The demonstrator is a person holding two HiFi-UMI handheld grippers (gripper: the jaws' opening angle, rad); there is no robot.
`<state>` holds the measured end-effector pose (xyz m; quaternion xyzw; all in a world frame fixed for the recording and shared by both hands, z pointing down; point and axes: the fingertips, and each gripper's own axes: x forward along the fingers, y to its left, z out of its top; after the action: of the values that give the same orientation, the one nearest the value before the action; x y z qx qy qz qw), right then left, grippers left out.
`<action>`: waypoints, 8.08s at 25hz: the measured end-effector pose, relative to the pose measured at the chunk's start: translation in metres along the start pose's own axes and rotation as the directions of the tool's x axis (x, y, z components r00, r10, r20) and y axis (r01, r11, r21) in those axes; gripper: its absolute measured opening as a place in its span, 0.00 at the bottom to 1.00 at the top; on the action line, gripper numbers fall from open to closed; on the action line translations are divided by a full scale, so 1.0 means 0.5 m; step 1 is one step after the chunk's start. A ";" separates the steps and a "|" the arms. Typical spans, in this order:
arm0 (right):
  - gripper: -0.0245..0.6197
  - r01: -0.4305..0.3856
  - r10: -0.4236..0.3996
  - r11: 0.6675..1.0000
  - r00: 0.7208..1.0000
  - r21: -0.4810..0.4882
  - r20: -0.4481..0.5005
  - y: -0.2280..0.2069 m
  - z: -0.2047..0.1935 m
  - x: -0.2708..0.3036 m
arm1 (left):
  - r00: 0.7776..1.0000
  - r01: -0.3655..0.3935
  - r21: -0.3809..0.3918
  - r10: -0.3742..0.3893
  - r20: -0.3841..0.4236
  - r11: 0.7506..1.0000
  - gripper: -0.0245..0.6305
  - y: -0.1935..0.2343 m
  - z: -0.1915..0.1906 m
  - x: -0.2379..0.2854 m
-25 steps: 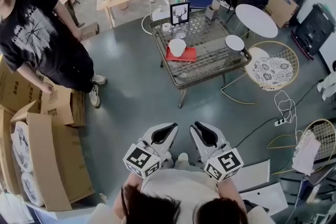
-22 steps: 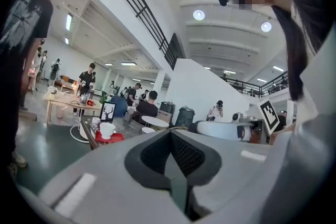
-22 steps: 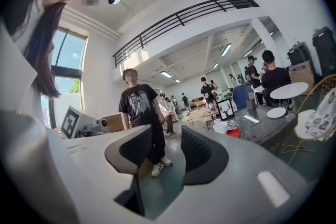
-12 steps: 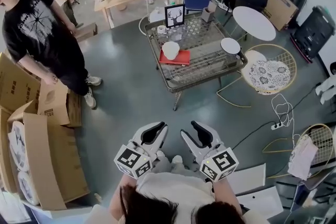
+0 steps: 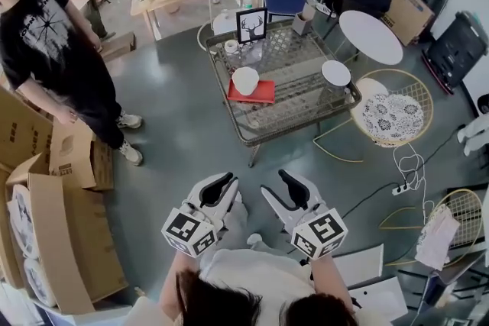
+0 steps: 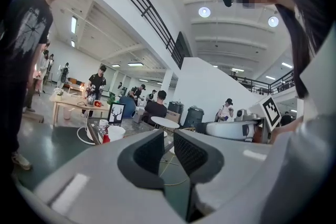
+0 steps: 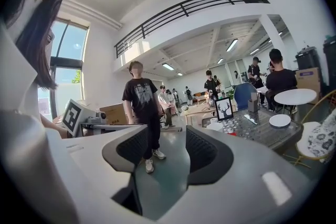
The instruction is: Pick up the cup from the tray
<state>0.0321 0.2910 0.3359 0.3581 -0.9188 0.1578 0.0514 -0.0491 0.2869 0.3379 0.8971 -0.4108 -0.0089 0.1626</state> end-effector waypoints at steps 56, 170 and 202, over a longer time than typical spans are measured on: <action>0.84 -0.044 0.037 0.998 0.989 -0.041 -0.144 -0.503 -0.030 0.589 | 0.934 -0.031 0.117 0.071 -0.350 0.993 0.26 0.593 -0.077 0.494; 0.81 -0.101 0.053 0.983 0.955 -0.152 -0.292 -0.955 -0.145 0.659 | 0.849 0.393 0.392 -0.165 -0.502 0.832 0.31 0.614 -0.208 0.964; 0.07 0.126 -0.135 0.990 0.974 -0.064 -0.182 -0.733 0.063 0.522 | 0.973 0.113 0.122 -0.085 -0.213 0.986 0.04 0.461 0.023 0.785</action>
<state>0.0872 -0.1412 0.4533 0.3999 -0.8883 0.1630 0.1566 0.0400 -0.1475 0.4420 0.9213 -0.3461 0.1039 0.1434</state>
